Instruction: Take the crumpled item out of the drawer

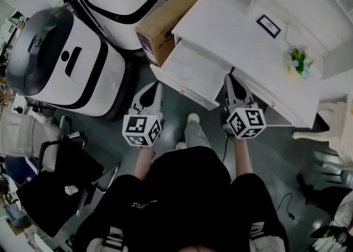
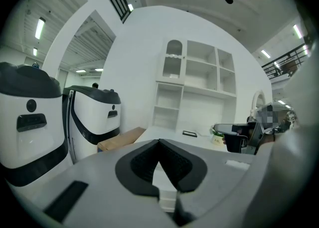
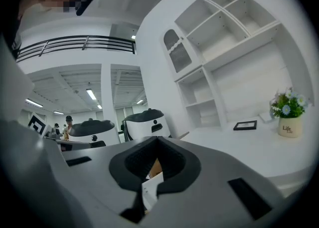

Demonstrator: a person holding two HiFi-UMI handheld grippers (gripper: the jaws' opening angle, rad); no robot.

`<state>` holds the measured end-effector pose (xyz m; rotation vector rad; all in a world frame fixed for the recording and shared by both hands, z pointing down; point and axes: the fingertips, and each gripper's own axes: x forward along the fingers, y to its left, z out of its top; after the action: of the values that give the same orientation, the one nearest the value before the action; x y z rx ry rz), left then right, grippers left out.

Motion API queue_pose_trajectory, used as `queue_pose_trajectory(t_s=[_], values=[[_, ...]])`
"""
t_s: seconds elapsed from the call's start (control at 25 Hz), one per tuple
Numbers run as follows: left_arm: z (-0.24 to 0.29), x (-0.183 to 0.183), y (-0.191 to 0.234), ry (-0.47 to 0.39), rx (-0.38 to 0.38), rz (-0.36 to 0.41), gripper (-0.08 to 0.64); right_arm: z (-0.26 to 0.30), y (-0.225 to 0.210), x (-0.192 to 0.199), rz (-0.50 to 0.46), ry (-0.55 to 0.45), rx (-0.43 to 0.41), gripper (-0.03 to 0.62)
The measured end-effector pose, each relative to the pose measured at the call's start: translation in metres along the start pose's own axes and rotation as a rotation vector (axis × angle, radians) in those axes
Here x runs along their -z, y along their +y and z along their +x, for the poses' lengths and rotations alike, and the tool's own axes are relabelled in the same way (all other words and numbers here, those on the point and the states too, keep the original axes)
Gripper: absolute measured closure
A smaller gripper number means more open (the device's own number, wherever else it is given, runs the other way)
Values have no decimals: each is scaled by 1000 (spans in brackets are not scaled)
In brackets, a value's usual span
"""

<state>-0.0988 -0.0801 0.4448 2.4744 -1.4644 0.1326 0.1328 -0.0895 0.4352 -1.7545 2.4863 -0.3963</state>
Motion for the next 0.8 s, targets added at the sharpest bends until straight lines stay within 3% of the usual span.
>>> queue_pose_trajectory(t_s=[0.44, 0.8], values=[[98, 24, 13, 112, -1, -43, 563, 93, -38, 36, 22, 144, -96, 600], [140, 64, 17, 228, -8, -97, 563, 143, -39, 90, 12, 307, -210, 600]])
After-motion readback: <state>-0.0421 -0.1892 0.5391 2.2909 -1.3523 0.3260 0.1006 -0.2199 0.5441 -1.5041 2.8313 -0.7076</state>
